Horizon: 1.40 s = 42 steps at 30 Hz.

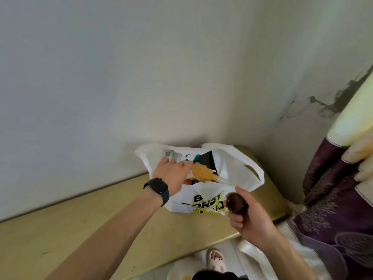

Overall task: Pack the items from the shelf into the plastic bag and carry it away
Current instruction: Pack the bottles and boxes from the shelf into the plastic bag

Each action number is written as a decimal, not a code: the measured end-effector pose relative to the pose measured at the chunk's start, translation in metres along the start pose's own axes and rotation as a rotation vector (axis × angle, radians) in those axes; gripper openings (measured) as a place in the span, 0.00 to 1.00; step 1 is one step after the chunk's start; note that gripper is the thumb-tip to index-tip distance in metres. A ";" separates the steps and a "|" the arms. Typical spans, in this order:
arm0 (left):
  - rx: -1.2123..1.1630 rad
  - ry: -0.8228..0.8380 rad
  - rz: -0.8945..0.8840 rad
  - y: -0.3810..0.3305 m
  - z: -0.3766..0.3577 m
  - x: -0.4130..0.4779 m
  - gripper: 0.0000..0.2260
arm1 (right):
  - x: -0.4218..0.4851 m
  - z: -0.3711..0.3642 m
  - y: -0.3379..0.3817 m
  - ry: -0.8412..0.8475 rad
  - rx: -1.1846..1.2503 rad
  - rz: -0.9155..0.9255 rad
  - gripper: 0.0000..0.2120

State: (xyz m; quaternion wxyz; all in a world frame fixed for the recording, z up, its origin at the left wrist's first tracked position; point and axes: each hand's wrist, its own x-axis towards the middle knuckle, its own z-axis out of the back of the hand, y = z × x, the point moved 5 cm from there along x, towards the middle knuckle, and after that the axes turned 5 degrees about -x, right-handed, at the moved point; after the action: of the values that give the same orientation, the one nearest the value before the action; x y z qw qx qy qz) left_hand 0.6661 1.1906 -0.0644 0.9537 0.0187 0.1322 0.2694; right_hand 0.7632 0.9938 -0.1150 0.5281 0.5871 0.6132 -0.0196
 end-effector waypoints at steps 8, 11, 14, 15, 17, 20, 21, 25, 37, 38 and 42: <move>0.124 0.201 -0.027 0.024 -0.022 -0.051 0.28 | 0.022 -0.002 0.004 -0.019 -0.187 0.012 0.16; 0.154 0.262 0.005 0.026 -0.022 -0.072 0.15 | 0.044 -0.015 0.012 -0.022 -0.326 0.058 0.13; 0.133 0.210 -0.005 0.021 -0.014 -0.088 0.18 | 0.066 -0.037 0.024 -0.002 -0.524 0.133 0.13; 0.132 0.183 -0.020 0.018 -0.012 -0.093 0.18 | 0.074 -0.045 0.027 -0.002 -0.618 0.166 0.14; 0.132 0.134 -0.048 0.013 -0.007 -0.098 0.18 | 0.091 -0.061 0.031 -0.007 -0.839 0.222 0.14; 0.127 0.123 -0.047 0.012 -0.007 -0.100 0.17 | 0.117 -0.078 0.024 0.010 -1.238 0.281 0.11; 0.119 0.129 -0.042 0.013 -0.008 -0.101 0.16 | 0.123 -0.082 0.019 0.027 -1.346 0.278 0.09; 0.101 0.111 -0.043 0.016 -0.007 -0.104 0.14 | 0.128 -0.097 0.012 0.073 -1.541 0.241 0.02; -0.467 -0.381 0.241 0.043 -0.026 -0.114 0.23 | 0.031 -0.022 0.050 -0.626 -1.417 0.880 0.29; -0.609 -0.434 0.345 0.046 -0.024 -0.116 0.29 | 0.023 -0.010 0.056 -0.760 -1.438 0.903 0.36; -1.294 -0.457 0.771 0.053 -0.033 -0.107 0.30 | 0.048 0.054 0.064 -0.779 -1.483 0.403 0.41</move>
State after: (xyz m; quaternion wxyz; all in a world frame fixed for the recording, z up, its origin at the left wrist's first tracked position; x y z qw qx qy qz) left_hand 0.5424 1.1792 -0.0650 0.6180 -0.4409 -0.2661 0.5940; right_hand 0.8558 1.0125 -0.1326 0.9413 0.1398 0.1267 0.2800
